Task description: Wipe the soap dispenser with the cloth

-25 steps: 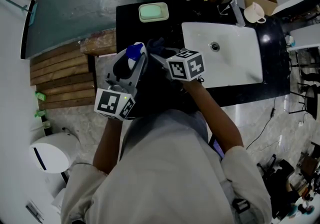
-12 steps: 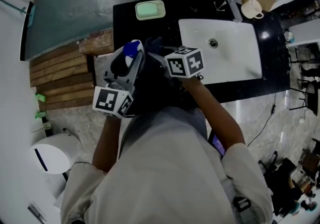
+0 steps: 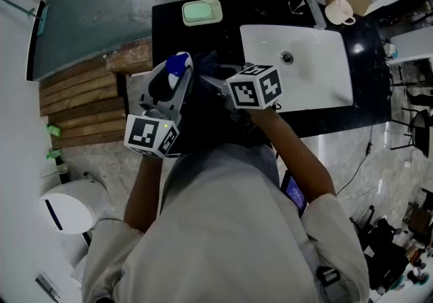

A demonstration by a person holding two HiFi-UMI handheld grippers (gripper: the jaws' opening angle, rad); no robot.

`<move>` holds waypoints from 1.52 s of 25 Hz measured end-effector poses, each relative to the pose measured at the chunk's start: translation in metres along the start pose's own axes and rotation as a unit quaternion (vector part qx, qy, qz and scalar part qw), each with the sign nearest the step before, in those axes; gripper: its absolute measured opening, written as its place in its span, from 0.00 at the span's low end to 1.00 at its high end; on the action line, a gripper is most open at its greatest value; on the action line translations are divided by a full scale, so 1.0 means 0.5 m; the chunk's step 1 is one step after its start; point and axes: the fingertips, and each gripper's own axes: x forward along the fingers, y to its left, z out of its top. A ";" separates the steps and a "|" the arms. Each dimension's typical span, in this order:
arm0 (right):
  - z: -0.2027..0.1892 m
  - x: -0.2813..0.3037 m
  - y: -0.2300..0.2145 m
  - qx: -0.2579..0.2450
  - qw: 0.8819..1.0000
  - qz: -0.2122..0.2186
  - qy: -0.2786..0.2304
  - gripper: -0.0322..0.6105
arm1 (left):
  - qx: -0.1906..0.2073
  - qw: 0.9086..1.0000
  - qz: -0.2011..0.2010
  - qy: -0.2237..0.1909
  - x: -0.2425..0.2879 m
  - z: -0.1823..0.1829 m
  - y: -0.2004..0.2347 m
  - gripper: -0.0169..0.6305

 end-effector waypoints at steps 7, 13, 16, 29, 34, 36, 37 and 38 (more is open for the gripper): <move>0.023 -0.033 0.033 -0.018 0.999 0.015 -0.026 0.17 | 0.008 1.000 -0.007 -0.008 -0.002 -0.001 -0.003 0.25; 0.025 -0.058 0.040 -0.030 0.999 0.012 -0.040 0.17 | 0.016 1.000 -0.002 0.003 -0.004 -0.006 -0.007 0.25; 0.024 -0.066 0.040 -0.034 0.998 0.009 -0.043 0.17 | 0.024 1.000 0.007 0.009 -0.008 -0.006 -0.009 0.25; 0.036 -0.124 0.089 -0.117 0.987 -0.040 -0.101 0.17 | 0.019 0.999 0.035 0.002 -0.079 0.011 -0.031 0.26; 0.025 -0.156 0.148 -0.192 0.972 -0.058 -0.120 0.16 | 0.013 0.999 0.049 -0.009 -0.108 0.024 -0.060 0.18; 0.022 -0.171 0.164 -0.210 0.967 -0.063 -0.132 0.16 | 0.010 0.998 0.057 -0.011 -0.120 0.028 -0.069 0.09; 0.021 -0.178 0.170 -0.215 0.965 -0.063 -0.137 0.16 | 0.009 0.998 0.059 -0.010 -0.125 0.028 -0.075 0.07; 0.019 -0.186 0.176 -0.218 0.964 -0.063 -0.141 0.16 | 0.009 0.998 0.060 -0.009 -0.129 0.027 -0.082 0.05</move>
